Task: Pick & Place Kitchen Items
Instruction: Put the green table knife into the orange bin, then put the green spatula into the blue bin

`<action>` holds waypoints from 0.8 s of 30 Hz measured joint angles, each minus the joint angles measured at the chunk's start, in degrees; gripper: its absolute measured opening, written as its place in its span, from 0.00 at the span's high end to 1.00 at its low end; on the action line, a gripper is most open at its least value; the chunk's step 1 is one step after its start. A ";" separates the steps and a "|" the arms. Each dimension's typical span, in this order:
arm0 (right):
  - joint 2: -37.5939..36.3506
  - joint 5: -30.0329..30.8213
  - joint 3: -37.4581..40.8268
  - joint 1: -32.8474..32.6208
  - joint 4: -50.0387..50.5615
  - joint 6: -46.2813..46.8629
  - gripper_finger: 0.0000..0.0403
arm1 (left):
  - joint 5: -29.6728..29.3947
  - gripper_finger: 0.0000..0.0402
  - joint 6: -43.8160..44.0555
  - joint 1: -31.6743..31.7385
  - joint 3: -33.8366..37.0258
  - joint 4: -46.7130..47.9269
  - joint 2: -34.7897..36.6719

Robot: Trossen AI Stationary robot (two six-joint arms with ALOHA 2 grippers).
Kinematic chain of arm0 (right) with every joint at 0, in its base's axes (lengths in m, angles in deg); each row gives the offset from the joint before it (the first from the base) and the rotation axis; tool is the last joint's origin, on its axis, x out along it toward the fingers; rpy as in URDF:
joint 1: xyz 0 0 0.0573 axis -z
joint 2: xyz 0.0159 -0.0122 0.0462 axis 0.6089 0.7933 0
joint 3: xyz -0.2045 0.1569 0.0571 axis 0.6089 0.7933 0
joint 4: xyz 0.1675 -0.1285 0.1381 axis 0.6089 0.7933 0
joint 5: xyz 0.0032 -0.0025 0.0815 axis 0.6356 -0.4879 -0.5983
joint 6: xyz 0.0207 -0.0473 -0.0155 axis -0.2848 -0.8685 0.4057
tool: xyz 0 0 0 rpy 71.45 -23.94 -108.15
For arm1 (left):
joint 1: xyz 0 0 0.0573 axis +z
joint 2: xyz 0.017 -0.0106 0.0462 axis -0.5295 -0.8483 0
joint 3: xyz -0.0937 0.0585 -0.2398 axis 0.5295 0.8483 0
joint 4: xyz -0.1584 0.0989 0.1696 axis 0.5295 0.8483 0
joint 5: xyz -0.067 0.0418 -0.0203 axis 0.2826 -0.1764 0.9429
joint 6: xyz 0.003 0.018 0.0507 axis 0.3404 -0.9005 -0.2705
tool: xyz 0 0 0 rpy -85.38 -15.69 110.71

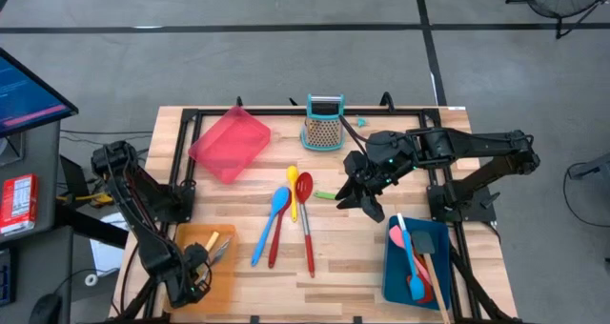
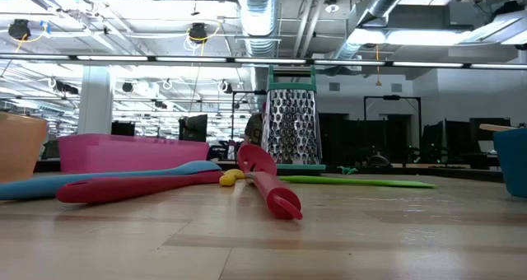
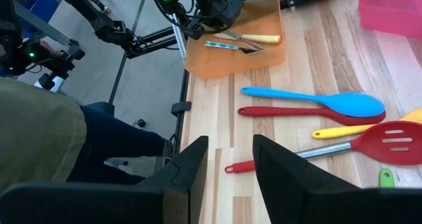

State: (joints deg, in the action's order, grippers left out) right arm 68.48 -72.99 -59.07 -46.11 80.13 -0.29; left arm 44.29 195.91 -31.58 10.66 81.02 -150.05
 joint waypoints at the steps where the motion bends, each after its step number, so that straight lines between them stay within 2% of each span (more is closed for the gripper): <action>1: 0.00 0.00 0.00 0.00 0.00 0.00 0.71 | 0.00 0.94 0.00 0.00 0.00 -0.03 0.00; 5: 0.00 0.00 0.00 0.00 0.00 -0.09 0.71 | -0.12 0.88 -0.20 0.00 0.00 -0.45 0.00; 12: 0.00 -0.01 0.00 0.00 0.00 -0.09 0.71 | -4.05 0.69 -2.10 0.00 0.00 -1.24 2.90; 18: 0.00 -0.02 0.00 0.15 0.00 -0.09 0.71 | -9.85 0.54 -3.34 0.00 0.02 -1.15 11.07; 24: 0.00 -0.02 0.00 0.49 0.00 -0.03 0.71 | -17.07 0.51 -3.43 0.00 0.02 -1.01 21.28</action>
State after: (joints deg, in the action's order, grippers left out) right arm 68.48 -73.01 -59.07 -45.62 80.13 -0.33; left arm 27.22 192.48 -31.58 10.68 80.01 -128.77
